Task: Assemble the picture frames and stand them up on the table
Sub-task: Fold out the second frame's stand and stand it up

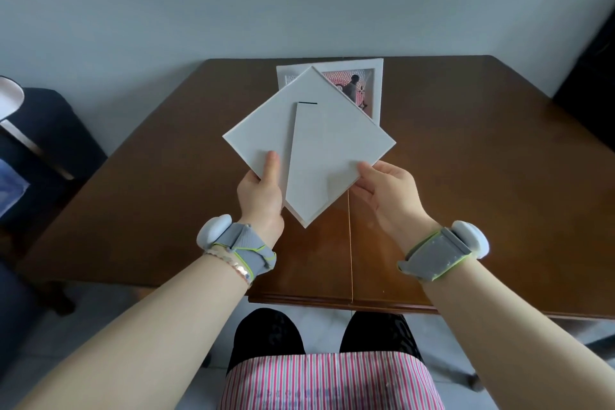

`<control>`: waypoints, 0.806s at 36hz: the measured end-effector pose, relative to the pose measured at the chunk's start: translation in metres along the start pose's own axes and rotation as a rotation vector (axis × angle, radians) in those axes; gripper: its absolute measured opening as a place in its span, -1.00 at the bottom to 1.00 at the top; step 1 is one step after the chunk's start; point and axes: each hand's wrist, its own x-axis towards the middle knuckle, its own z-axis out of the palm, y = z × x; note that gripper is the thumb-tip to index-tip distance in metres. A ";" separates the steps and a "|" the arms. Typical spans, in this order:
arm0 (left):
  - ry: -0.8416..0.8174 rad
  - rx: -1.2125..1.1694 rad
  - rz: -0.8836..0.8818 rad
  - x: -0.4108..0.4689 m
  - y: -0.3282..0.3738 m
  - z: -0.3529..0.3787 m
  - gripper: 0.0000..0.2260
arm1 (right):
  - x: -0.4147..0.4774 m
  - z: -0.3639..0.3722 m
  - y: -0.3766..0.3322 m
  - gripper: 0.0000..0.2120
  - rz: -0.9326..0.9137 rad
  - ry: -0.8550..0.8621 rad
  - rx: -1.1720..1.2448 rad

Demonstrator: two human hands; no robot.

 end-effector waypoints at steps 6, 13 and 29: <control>0.001 0.055 0.050 -0.001 -0.004 0.003 -0.81 | 0.005 0.001 0.002 -0.81 0.031 0.120 0.006; -0.006 0.060 0.061 -0.002 -0.007 0.001 -0.70 | 0.008 -0.006 0.002 -0.92 0.037 0.097 0.008; 0.021 -0.002 0.038 -0.008 -0.010 0.009 -0.87 | 0.008 -0.008 0.005 -0.85 0.033 0.117 0.004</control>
